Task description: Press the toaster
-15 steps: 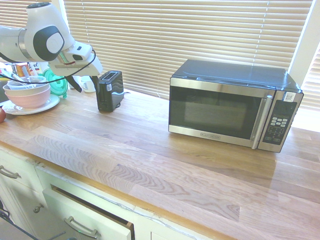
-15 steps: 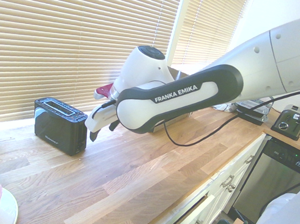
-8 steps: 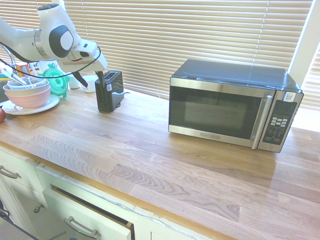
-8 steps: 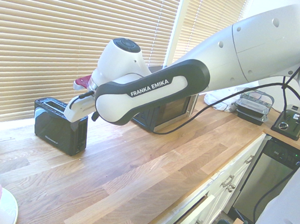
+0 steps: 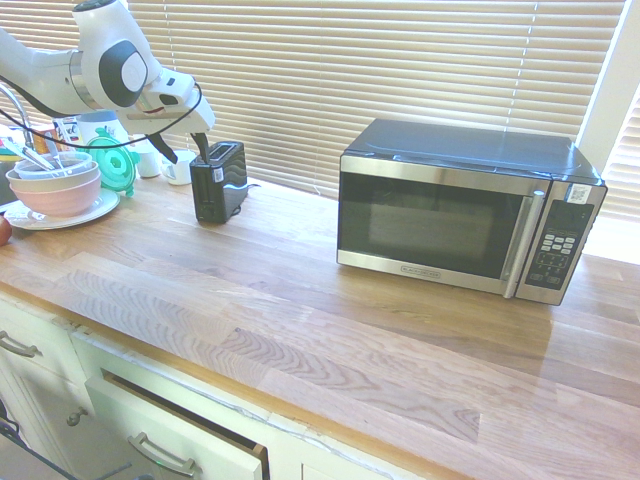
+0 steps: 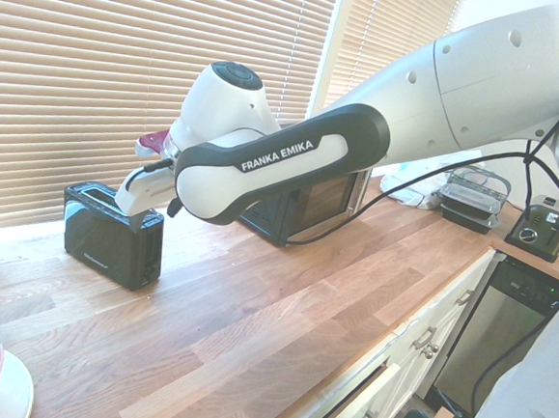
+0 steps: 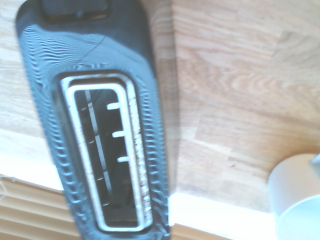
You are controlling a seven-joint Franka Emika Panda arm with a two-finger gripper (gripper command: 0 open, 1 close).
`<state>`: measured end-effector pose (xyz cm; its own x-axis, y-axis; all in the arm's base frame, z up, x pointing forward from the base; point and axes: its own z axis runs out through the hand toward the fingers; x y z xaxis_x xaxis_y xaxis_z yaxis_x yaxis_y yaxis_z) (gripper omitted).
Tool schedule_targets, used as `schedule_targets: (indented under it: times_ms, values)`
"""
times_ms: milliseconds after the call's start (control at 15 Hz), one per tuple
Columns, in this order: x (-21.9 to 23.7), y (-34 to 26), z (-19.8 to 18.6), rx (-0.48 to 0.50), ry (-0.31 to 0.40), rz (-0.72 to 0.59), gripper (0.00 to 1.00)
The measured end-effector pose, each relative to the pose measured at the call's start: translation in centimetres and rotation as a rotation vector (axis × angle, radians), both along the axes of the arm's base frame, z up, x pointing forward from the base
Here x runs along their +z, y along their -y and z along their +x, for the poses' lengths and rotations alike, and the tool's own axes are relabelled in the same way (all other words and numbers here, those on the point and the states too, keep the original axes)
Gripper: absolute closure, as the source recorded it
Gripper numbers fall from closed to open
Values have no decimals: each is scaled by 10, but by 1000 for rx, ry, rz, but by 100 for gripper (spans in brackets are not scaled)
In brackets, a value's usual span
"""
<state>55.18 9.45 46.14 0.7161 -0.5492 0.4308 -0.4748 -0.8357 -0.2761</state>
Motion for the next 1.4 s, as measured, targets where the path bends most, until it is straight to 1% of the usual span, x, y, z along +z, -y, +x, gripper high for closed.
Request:
schedule_targets:
  times_ms: [467,1000,1400]
  values:
    - [-10,1,6,2,-17,6,100]
    - [-1,-1,10,4,6,11,100]
    - [2,14,20,-19,18,2,100]
